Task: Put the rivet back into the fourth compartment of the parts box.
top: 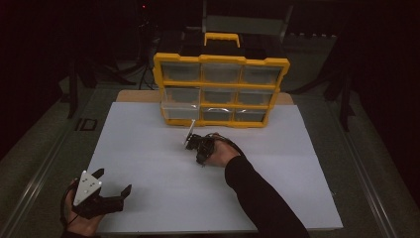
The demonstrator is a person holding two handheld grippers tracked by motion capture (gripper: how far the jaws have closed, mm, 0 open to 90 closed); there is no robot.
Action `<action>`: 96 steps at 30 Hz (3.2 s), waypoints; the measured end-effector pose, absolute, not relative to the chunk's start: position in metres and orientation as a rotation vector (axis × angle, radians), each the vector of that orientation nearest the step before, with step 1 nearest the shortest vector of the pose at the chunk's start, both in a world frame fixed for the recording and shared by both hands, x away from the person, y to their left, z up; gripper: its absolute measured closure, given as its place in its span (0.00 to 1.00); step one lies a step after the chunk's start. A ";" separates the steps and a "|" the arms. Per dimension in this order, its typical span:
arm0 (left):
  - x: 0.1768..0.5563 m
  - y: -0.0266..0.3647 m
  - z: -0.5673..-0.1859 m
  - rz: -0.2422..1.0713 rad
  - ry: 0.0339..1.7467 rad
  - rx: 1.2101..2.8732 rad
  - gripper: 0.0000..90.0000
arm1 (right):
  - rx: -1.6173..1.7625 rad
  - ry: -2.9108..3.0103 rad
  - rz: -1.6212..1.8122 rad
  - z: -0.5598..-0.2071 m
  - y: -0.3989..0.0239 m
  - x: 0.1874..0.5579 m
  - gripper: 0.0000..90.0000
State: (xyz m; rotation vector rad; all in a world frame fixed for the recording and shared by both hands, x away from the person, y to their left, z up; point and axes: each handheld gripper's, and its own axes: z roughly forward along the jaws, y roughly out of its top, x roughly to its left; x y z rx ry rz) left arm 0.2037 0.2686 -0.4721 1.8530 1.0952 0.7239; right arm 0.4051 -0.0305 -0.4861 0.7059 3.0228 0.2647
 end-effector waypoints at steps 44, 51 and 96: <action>0.203 0.269 -0.472 0.723 1.096 1.845 0.00 | 0.717 2.860 0.496 -0.358 -0.068 0.422 0.92; 0.203 0.268 -0.472 0.721 1.094 1.846 0.00 | 0.757 2.803 0.581 -0.335 -0.073 0.429 0.92; 0.203 0.269 -0.472 0.722 1.095 1.847 0.00 | 0.974 2.427 1.093 -0.311 -0.066 0.446 0.24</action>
